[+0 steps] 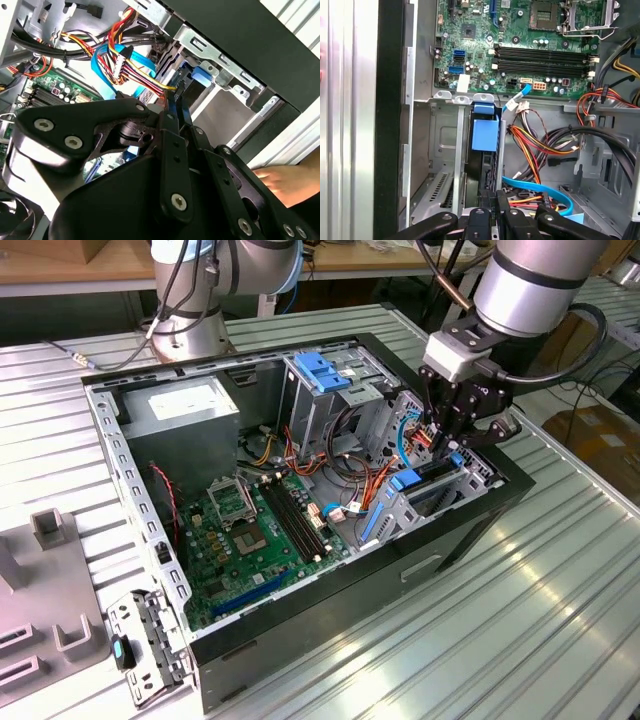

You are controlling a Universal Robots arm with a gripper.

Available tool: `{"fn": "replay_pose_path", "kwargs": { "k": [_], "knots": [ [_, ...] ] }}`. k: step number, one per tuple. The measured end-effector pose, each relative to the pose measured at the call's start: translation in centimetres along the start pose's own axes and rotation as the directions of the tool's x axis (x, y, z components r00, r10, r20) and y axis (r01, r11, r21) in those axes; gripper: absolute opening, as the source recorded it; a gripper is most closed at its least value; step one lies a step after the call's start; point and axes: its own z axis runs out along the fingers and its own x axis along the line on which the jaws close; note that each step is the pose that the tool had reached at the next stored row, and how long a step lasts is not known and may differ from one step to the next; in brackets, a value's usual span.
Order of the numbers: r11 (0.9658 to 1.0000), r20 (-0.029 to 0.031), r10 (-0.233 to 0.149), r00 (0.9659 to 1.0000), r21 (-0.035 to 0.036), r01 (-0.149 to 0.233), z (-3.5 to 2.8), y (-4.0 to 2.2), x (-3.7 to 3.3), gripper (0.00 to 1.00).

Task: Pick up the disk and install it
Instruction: 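Insert the first disk wire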

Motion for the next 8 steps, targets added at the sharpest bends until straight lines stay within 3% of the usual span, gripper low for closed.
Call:
{"fn": "replay_pose_path", "kwargs": {
  "k": [8],
  "knots": [
    [0.9998, -0.0017, 0.020, 0.9998, -0.0004, -0.020, 0.19, 0.02, 0.18, 0.17]
  ]
}}
